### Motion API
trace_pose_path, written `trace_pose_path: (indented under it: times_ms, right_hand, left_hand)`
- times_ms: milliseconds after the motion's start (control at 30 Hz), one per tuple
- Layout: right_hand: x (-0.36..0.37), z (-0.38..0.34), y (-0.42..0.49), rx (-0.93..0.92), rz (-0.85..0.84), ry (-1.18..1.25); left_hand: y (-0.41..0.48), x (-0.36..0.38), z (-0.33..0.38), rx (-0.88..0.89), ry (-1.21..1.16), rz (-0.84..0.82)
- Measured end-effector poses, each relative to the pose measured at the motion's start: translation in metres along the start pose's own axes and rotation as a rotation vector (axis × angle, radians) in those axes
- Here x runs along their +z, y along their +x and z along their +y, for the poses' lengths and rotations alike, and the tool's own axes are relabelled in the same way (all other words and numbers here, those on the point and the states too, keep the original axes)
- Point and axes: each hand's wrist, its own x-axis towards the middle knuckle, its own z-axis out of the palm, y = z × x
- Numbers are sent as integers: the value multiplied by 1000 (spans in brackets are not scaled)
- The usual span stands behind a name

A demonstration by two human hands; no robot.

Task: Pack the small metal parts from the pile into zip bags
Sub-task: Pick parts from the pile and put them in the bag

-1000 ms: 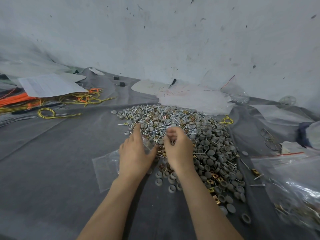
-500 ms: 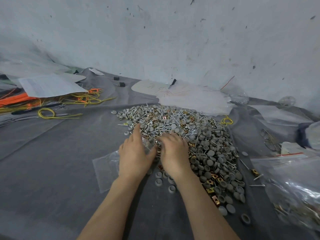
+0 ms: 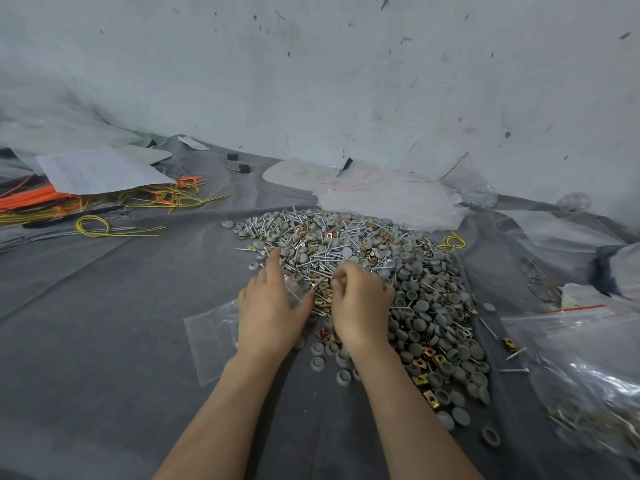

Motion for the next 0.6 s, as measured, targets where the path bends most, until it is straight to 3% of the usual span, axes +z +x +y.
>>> trace_pose_path:
  times_ms: [167, 300, 367, 500, 600]
  right_hand:
    - [-5, -5, 3, -14, 78, 287]
    - [-2, -17, -1, -3, -251, 620]
    - [-3, -17, 0, 5, -263, 654]
    - [-14, -2, 5, 34, -32, 333]
    - [-15, 8, 5, 16, -33, 55]
  left_hand:
    - [0, -1, 2, -2, 3, -26]
    - [0, -1, 1, 8, -34, -54]
    - [0, -1, 1, 11, -35, -51]
    - [3, -3, 0, 4, -95, 0]
    - [9, -10, 0, -82, -297, 104]
